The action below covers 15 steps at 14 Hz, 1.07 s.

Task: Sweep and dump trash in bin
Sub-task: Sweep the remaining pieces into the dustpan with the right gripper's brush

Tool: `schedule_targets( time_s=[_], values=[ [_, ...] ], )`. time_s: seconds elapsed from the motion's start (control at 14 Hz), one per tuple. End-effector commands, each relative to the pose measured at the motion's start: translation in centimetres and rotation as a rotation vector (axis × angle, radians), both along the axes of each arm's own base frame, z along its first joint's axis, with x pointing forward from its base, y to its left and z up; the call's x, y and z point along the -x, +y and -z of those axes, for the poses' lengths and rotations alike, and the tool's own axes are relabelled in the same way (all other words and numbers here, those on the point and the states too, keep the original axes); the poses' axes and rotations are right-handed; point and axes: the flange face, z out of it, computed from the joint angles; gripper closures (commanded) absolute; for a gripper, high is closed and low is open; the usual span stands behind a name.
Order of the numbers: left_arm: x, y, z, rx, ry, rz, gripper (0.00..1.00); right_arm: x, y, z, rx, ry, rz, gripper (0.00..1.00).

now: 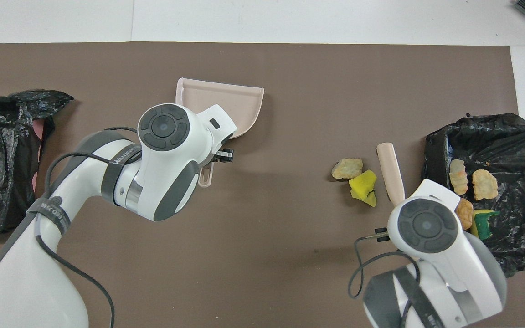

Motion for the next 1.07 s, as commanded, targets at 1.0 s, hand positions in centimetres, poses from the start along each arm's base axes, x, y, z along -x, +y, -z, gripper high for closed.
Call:
schedule_targets(
  time_s=[1.0],
  values=[
    [1.0, 6.2, -1.0, -0.171, 0.112, 1.1, 1.0, 0.9, 9.7, 5.8, -0.283, 0.083, 0.088, 1.0]
  ],
)
